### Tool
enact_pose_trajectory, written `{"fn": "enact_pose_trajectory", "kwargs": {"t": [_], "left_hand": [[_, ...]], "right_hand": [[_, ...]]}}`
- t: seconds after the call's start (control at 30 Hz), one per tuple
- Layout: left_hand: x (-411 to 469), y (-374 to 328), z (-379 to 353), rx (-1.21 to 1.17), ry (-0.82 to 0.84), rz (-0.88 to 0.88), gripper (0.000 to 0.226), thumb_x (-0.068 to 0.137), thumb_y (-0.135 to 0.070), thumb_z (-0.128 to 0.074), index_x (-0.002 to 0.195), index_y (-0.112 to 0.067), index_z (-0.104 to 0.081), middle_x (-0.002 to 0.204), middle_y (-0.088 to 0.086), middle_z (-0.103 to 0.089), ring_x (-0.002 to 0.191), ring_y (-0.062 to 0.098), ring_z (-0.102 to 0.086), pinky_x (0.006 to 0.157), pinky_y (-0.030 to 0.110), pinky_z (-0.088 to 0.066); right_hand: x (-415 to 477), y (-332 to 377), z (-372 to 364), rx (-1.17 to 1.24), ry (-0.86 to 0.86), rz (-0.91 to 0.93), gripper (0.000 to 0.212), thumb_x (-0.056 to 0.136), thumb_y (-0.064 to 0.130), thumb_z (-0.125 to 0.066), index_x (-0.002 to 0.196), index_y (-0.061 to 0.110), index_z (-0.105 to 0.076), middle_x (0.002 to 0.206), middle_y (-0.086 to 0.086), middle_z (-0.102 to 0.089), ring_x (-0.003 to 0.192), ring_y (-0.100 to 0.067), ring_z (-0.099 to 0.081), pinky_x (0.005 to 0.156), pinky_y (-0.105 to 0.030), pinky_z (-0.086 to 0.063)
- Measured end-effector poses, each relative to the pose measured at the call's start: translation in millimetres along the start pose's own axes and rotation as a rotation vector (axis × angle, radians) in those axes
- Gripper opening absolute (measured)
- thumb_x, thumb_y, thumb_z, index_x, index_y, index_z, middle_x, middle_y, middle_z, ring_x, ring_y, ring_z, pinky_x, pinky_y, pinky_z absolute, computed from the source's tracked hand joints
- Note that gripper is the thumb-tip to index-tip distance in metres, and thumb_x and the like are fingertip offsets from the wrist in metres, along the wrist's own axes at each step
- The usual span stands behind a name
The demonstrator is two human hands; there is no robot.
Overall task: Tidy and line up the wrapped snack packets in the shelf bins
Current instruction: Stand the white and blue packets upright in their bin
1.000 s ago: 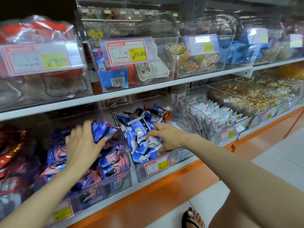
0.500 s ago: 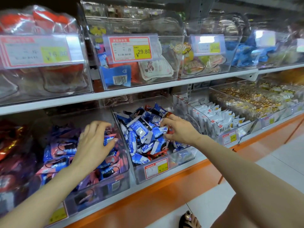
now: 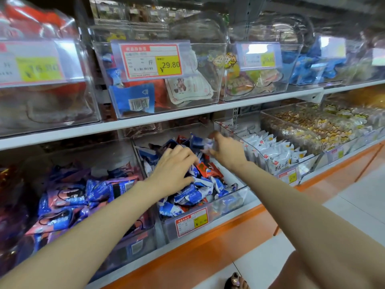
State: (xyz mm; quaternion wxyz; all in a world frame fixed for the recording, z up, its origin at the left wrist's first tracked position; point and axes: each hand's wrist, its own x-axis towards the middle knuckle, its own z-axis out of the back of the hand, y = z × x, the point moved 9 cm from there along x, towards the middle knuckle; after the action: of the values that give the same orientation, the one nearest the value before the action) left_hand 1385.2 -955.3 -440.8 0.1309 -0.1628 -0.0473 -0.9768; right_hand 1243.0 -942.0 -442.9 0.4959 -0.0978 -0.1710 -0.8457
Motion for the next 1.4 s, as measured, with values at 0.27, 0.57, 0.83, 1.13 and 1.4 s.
{"fn": "enact_pose_trajectory", "kwargs": {"t": [0.27, 0.57, 0.83, 1.13, 1.4], "left_hand": [[19, 9, -51, 0.117, 0.362, 0.021, 0.052, 0.083, -0.054, -0.058, 0.130, -0.034, -0.048, 0.141, 0.002, -0.029, 0.130, 0.025, -0.021, 0.108, 0.044, -0.015], [22, 22, -28, 0.214, 0.123, 0.125, 0.022, 0.094, -0.028, -0.048, 0.105, -0.021, -0.065, 0.128, -0.003, -0.046, 0.121, 0.021, -0.035, 0.100, 0.037, -0.025], [10, -9, -39, -0.101, 0.358, -0.021, 0.043, 0.079, -0.056, -0.062, 0.113, -0.030, -0.057, 0.121, -0.008, -0.043, 0.115, 0.014, -0.032, 0.094, 0.030, -0.022], [5, -6, -47, 0.079, 0.385, -0.038, 0.026, 0.082, -0.045, -0.064, 0.087, -0.020, -0.060, 0.115, -0.005, -0.043, 0.109, 0.016, -0.032, 0.089, 0.030, -0.020], [-5, 7, -49, 0.108, 0.426, -0.008, 0.029, 0.084, -0.047, -0.062, 0.089, -0.019, -0.062, 0.113, -0.006, -0.049, 0.106, 0.014, -0.034, 0.085, 0.030, -0.021]], "right_hand": [[-12, 18, -3, -0.039, 0.043, 0.346, 0.024, 0.083, 0.010, -0.059, 0.104, 0.015, -0.067, 0.106, -0.012, -0.059, 0.106, -0.031, -0.049, 0.085, -0.036, -0.040], [-21, 19, -42, -0.345, 0.286, 0.380, 0.056, 0.085, 0.050, -0.059, 0.137, 0.036, -0.044, 0.128, -0.005, -0.045, 0.122, -0.023, -0.037, 0.098, -0.037, -0.030], [-25, 29, -43, -0.199, 0.233, 0.388, 0.032, 0.090, 0.032, -0.055, 0.121, 0.024, -0.056, 0.117, -0.005, -0.050, 0.115, -0.023, -0.044, 0.091, -0.034, -0.032], [-29, 33, -33, -0.121, 0.161, 0.452, 0.015, 0.088, 0.021, -0.055, 0.097, 0.019, -0.068, 0.099, -0.005, -0.057, 0.099, -0.025, -0.053, 0.079, -0.032, -0.030], [-21, 4, 13, 0.022, -0.016, 0.252, 0.015, 0.091, 0.019, -0.053, 0.100, 0.014, -0.064, 0.102, -0.004, -0.061, 0.094, -0.024, -0.059, 0.076, -0.037, -0.049]]}}
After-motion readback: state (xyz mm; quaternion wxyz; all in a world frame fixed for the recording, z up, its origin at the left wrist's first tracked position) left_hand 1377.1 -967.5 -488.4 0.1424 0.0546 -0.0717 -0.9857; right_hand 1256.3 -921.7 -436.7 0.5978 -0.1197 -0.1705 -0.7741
